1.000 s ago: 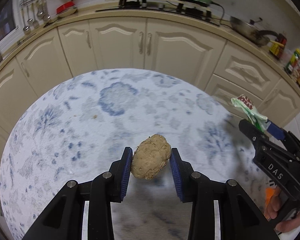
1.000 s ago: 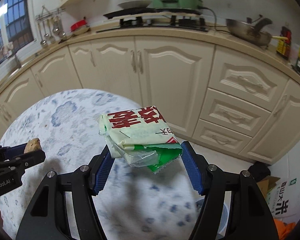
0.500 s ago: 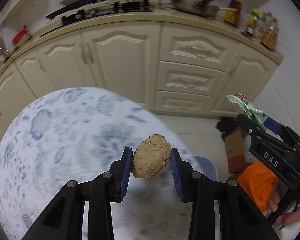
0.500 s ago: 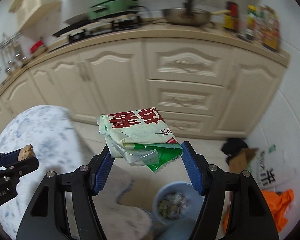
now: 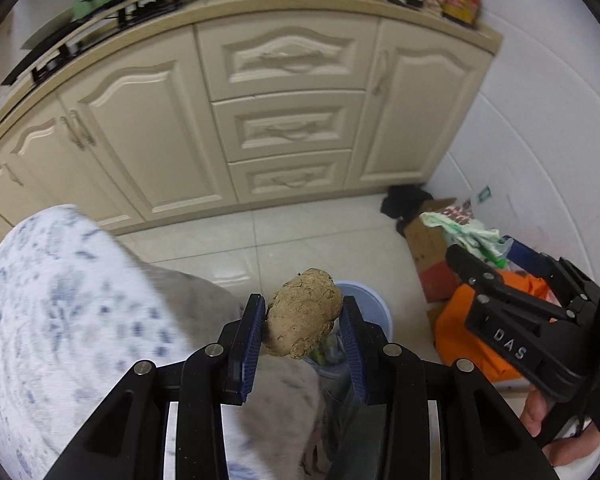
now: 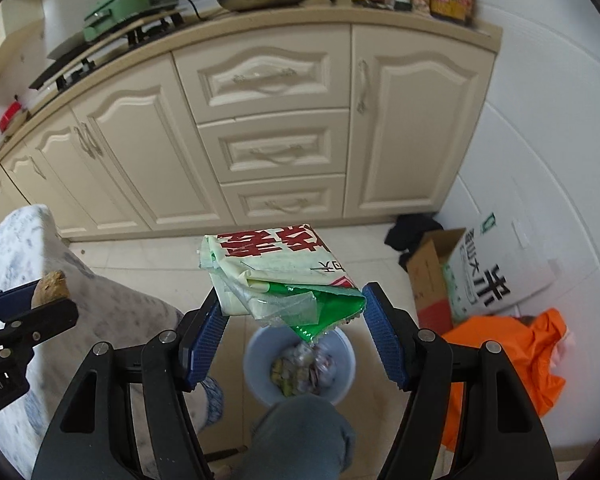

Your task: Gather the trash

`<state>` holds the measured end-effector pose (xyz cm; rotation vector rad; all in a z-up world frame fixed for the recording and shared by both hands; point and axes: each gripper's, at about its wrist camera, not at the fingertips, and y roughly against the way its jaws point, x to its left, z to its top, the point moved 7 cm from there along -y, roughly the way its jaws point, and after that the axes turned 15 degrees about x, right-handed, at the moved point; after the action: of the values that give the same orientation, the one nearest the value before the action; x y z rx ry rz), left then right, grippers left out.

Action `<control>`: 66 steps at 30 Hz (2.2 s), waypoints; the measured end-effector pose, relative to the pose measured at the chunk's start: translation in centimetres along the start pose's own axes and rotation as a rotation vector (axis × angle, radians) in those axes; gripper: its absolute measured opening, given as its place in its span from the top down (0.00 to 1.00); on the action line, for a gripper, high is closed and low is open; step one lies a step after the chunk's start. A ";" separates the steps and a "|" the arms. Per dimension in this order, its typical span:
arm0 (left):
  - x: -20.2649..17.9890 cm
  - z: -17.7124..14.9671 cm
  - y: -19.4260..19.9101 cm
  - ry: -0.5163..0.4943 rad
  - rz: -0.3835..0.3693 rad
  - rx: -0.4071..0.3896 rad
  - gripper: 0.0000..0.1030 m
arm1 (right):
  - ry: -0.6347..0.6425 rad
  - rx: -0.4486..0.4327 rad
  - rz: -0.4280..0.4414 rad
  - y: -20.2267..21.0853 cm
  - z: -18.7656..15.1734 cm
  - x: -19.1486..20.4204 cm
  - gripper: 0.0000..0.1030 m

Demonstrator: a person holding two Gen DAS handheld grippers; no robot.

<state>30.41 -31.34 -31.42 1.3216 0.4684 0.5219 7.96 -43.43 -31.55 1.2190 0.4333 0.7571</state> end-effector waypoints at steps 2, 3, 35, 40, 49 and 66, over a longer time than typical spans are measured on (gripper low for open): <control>-0.7 0.3 -0.8 -0.008 0.005 0.014 0.67 | -0.013 0.021 0.009 -0.4 -0.3 -0.5 0.30; -1.0 0.6 -1.1 -0.012 0.008 0.020 0.67 | -0.014 0.027 0.014 -0.6 -0.3 -0.7 0.27; -5.5 0.8 -2.1 -0.092 0.016 -0.020 0.22 | -0.191 0.117 0.020 -1.2 -3.1 -7.3 0.04; -5.4 0.1 -1.3 -0.072 0.023 -0.019 0.22 | -0.186 0.089 0.039 0.3 -3.1 -7.0 0.03; -4.3 -3.1 1.3 0.047 0.037 -0.046 0.22 | -0.147 0.044 0.117 2.7 -3.2 -5.5 0.01; -2.7 -17.0 9.2 0.411 0.184 -0.182 0.22 | 0.196 -0.101 0.262 9.5 -6.9 1.2 0.00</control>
<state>17.29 -18.22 -25.52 1.0873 0.6232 0.9766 1.41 -36.48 -24.63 1.1234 0.3945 1.1171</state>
